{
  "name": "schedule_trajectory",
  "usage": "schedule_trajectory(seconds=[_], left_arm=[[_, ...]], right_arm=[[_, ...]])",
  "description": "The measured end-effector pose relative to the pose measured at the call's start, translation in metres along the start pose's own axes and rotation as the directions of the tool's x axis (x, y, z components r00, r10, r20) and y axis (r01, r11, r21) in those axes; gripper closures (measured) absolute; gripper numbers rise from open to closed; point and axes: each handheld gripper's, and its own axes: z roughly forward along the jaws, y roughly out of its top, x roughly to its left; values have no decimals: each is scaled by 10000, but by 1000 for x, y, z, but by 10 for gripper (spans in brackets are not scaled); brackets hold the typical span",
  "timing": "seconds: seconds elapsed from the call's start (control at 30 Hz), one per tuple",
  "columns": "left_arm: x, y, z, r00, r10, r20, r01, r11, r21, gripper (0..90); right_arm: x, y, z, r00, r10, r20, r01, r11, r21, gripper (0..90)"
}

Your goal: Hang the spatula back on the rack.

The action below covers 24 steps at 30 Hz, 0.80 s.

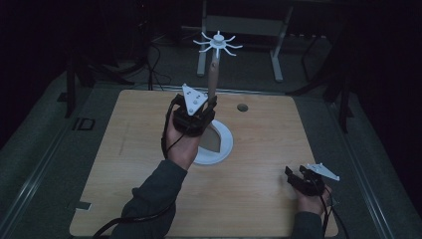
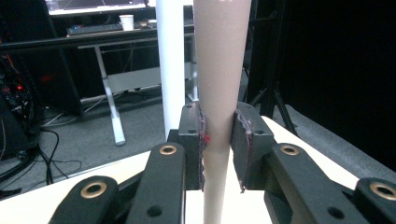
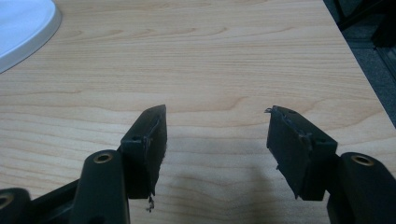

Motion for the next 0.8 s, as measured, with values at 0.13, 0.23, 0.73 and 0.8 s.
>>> schedule_trajectory(seconds=[0.13,0.23,0.73,0.8], left_arm=[[0,1,-1,10000,24,-31,-24,10000,-26,750],[0,2,-1,10000,13,-39,-14,10000,-62,750],[-1,5,-1,9994,44,-343,-50,9998,-172,750],[-1,6,-1,9992,50,-400,-57,9999,-160,750]], right_arm=[[0,0,0,10000,2,-1,-2,10000,3,376],[0,0,0,10000,1,0,-1,10000,6,376],[0,0,0,10000,-15,-2,15,10000,28,370],[0,0,0,10000,-14,-4,14,10000,29,370]])
